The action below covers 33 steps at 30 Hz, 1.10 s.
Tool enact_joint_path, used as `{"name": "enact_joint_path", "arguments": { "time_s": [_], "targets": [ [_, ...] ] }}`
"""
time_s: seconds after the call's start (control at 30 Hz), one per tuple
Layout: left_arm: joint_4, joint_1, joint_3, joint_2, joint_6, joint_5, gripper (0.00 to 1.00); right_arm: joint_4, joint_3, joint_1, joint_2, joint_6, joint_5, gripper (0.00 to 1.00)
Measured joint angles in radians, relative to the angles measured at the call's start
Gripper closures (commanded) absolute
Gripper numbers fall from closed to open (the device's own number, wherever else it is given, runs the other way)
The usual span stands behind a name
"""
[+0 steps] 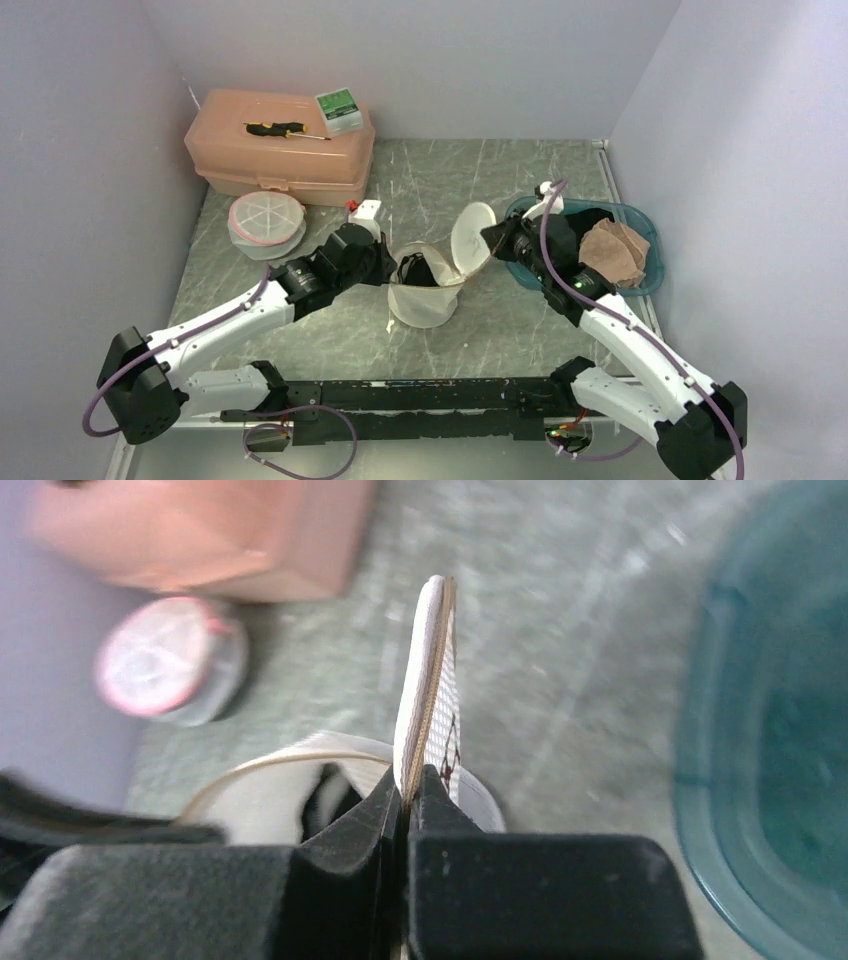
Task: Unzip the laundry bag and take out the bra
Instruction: Open the laundry bag at the center of the board.
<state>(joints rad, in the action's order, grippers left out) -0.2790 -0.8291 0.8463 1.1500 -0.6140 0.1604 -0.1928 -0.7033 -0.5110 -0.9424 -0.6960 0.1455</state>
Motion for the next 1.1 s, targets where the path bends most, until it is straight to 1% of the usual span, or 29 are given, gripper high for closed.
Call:
{"name": "enact_joint_path", "arguments": {
  "time_s": [0.13,0.3,0.37,0.43,0.47,0.53,0.6,0.63,0.67,0.7,0.8,0.9,1.03,1.07,1.1],
  "targets": [
    [-0.010,-0.001,0.013,-0.033,-0.005,0.061,0.97,0.132,-0.058,-0.006,0.037,0.107,-0.183,1.00],
    [-0.003,-0.001,0.097,-0.045,0.011,0.137,0.97,0.284,-0.136,-0.051,0.035,0.213,-0.391,1.00],
    [0.037,-0.001,0.103,-0.057,0.019,0.154,0.97,0.332,-0.137,-0.058,0.047,0.237,-0.443,1.00],
    [0.103,-0.001,0.077,-0.078,0.027,0.159,0.97,0.372,-0.128,-0.058,0.064,0.253,-0.481,1.00],
    [0.140,-0.001,0.054,-0.088,0.027,0.159,0.97,0.388,-0.117,-0.058,0.075,0.257,-0.495,1.00],
    [0.259,-0.001,-0.047,-0.120,0.030,0.160,0.95,0.438,-0.064,-0.058,0.113,0.263,-0.520,1.00],
    [0.396,-0.001,-0.189,-0.146,0.027,0.161,0.92,0.489,0.018,-0.058,0.157,0.264,-0.539,1.00],
    [0.491,-0.001,-0.294,-0.155,0.023,0.163,0.92,0.517,0.068,-0.058,0.176,0.262,-0.548,1.00],
    [0.544,-0.001,-0.358,-0.155,0.020,0.164,0.91,0.547,0.117,-0.058,0.191,0.260,-0.553,1.00],
    [0.621,-0.002,-0.460,-0.148,0.009,0.167,0.91,0.579,0.183,-0.059,0.208,0.256,-0.556,1.00],
    [0.719,-0.002,-0.583,-0.128,-0.018,0.171,0.90,0.618,0.323,-0.066,0.249,0.239,-0.542,1.00],
    [0.806,-0.002,-0.618,-0.124,-0.043,0.175,0.90,0.618,0.433,-0.070,0.317,0.225,-0.499,1.00],
    [0.858,-0.004,-0.618,-0.155,-0.063,0.185,0.90,0.589,0.488,-0.071,0.452,0.202,-0.406,1.00],
    [0.858,-0.004,-0.618,-0.169,-0.065,0.187,0.90,0.583,0.499,-0.071,0.490,0.190,-0.380,0.98],
    [0.857,-0.005,-0.618,-0.182,-0.068,0.188,0.90,0.571,0.508,-0.071,0.528,0.176,-0.352,0.91]
  ]
}}
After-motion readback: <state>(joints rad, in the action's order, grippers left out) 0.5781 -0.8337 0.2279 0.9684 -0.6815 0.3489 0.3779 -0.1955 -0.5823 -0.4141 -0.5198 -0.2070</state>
